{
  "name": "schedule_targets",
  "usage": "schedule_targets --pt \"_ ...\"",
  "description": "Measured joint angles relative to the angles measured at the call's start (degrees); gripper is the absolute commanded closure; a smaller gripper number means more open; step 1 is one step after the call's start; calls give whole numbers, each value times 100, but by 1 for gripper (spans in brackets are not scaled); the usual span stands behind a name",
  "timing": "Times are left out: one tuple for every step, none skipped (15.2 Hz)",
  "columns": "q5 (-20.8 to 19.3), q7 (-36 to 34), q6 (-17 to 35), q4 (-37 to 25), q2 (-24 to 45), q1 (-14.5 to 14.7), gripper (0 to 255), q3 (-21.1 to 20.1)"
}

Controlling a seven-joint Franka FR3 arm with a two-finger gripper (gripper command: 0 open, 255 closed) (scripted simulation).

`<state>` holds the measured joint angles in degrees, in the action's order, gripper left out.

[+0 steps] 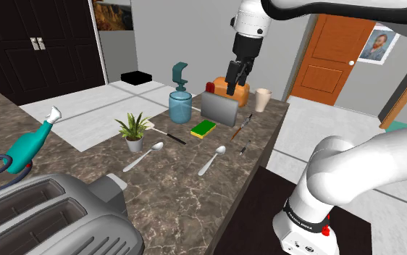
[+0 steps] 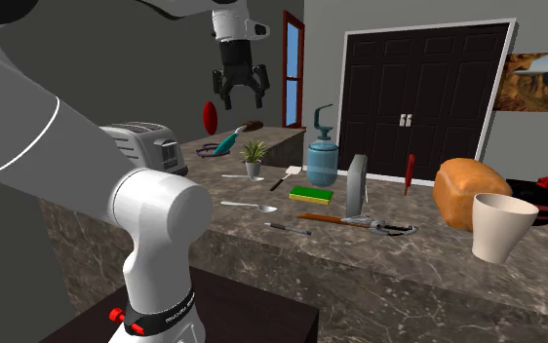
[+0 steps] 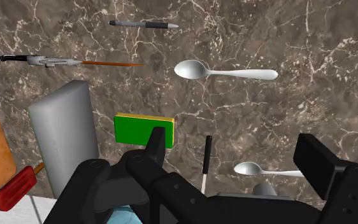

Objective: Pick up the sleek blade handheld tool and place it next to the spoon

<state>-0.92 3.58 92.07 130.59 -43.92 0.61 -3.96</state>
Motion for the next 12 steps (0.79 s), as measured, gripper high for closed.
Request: schedule_targets --pt "0 0 0 0 0 0 0 0" --pt "-41 142 46 101 -41 27 0 65" --pt "-94 357 78 200 -85 77 0 142" --pt "-178 638 156 382 -165 124 0 267" --pt "-284 960 221 521 -213 165 0 417" --pt "-395 1291 291 656 -254 209 0 568" --pt "-502 1611 373 825 -320 255 0 708" --pt "-610 1923 477 1000 -365 301 0 845" --pt "-727 2245 540 1097 -383 341 0 990" --pt "-869 2593 660 1219 -371 367 0 1174" --pt "-990 2916 739 1306 -364 406 0 1318" --pt "-1121 3246 808 1397 -377 433 0 1477"
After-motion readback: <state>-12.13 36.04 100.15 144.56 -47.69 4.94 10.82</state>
